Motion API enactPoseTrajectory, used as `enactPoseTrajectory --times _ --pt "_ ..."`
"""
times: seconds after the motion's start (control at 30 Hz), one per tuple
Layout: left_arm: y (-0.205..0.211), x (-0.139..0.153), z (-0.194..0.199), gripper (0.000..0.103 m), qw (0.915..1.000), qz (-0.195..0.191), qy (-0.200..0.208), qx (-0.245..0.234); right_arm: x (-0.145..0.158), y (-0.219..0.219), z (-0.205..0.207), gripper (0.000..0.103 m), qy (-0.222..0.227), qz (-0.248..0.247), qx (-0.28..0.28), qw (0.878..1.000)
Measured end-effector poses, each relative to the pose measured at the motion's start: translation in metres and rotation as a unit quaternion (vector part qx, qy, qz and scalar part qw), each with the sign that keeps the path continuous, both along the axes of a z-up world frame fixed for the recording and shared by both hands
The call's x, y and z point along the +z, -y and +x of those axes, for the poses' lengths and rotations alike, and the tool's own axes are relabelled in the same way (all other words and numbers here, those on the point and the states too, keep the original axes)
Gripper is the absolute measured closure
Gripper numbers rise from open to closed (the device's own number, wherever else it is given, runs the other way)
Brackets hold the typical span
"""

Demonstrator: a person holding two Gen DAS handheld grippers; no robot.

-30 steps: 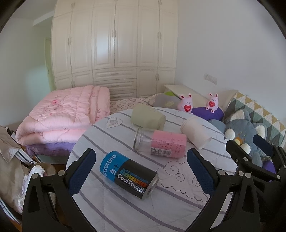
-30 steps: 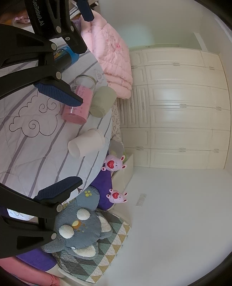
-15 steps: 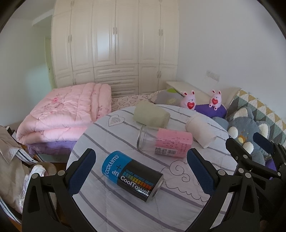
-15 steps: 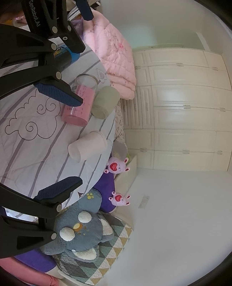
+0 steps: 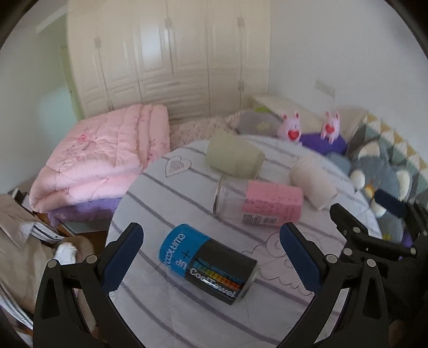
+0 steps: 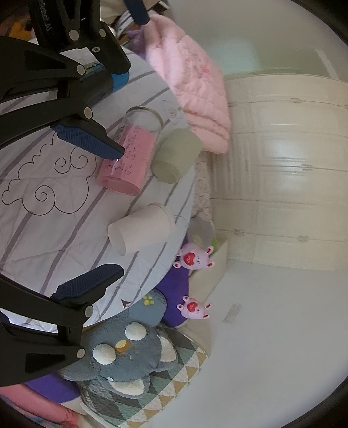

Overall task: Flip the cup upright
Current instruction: 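Move the right gripper toward the lying glass jar with pink contents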

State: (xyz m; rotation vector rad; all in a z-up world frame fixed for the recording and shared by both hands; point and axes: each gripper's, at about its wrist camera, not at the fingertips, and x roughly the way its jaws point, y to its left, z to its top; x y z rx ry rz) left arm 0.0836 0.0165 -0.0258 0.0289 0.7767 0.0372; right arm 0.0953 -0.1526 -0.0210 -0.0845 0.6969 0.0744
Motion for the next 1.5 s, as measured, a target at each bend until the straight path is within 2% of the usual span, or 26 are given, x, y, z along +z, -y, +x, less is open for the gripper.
enactPoseTrajectory --times 0.13,0.27,0.63,0.83,1.0,1.17,1.37,1.5 --pt "0.002 0.008 0.013 0.0 0.9995 0.018 -0.026 -0.008 0.0 -0.004 0.02 0.021 -0.046 -0.019 0.006 0.999" --pt "0.003 0.013 0.023 0.0 0.9989 0.027 -0.037 -0.012 0.0 -0.004 0.033 0.021 -0.079 -0.017 0.006 0.997" --pt "-0.002 0.017 0.039 0.0 0.9989 0.023 -0.04 -0.013 0.008 -0.005 0.053 0.021 -0.09 -0.02 0.011 0.996" --pt "-0.017 0.018 0.049 0.0 0.9989 0.003 -0.046 0.0 0.008 -0.01 0.069 0.021 -0.101 -0.028 0.032 0.994" --pt "-0.038 0.01 0.061 0.0 0.9976 -0.023 -0.062 0.021 0.008 -0.024 0.082 0.021 -0.101 -0.047 0.056 0.992" --pt "-0.055 -0.001 0.067 0.0 0.9959 -0.026 -0.078 0.038 0.004 -0.041 0.095 0.021 -0.115 -0.053 0.099 0.987" --pt "-0.065 -0.01 0.073 0.0 0.994 -0.04 -0.091 0.046 -0.004 -0.065 0.104 0.021 -0.127 -0.082 0.149 0.977" --pt "-0.063 -0.013 0.072 0.0 0.9932 -0.048 -0.099 0.04 -0.008 -0.077 0.105 0.021 -0.141 -0.097 0.196 0.966"
